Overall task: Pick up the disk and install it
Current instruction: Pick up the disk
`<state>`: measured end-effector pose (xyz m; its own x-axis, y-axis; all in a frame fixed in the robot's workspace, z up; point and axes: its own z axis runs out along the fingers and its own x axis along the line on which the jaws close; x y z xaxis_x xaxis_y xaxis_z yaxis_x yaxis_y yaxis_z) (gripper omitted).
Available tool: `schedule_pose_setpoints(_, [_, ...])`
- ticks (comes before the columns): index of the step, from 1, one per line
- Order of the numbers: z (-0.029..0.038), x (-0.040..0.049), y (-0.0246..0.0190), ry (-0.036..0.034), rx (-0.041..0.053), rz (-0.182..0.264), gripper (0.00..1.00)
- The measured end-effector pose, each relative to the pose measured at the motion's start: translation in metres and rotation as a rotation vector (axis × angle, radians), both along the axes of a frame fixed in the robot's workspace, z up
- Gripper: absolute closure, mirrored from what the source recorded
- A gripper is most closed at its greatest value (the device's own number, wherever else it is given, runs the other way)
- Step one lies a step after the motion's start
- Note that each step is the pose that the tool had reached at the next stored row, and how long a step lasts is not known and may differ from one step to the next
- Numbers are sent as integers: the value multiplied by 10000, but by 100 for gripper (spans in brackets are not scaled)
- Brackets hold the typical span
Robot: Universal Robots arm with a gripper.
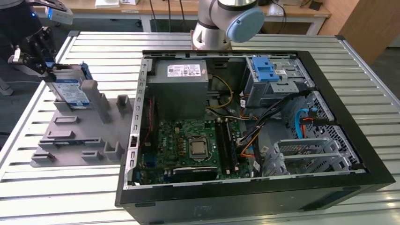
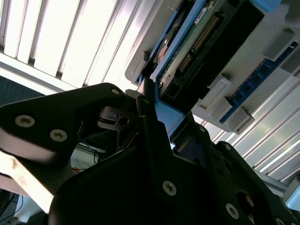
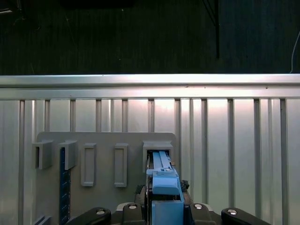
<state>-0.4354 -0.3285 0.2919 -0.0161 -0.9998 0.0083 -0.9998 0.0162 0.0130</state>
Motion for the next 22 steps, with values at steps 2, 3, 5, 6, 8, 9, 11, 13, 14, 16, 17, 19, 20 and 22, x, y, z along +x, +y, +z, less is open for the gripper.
schedule_pose_setpoints(2, [15,0,0,0,0,0,64])
schedule_pose_setpoints(3, [22,0,0,1,0,0,64])
schedule_pose_setpoints(5, [23,0,0,-3,1,0,64])
schedule_pose_setpoints(6, [24,0,0,-3,1,0,64])
schedule_pose_setpoints(8, [27,0,0,0,0,0,64])
schedule_pose_setpoints(9, [27,0,0,0,0,0,64])
schedule_pose_setpoints(11, [30,0,0,1,-1,0,64])
schedule_pose_setpoints(13, [37,0,0,4,-2,0,64])
schedule_pose_setpoints(14, [42,0,0,3,-1,0,64])
schedule_pose_setpoints(16, [56,0,0,2,-1,0,64])
schedule_pose_setpoints(17, [63,0,0,1,-1,0,64])
schedule_pose_setpoints(19, [78,0,0,0,0,0,64])
schedule_pose_setpoints(20, [85,0,0,0,-1,0,64])
schedule_pose_setpoints(22, [102,0,0,-1,0,0,64])
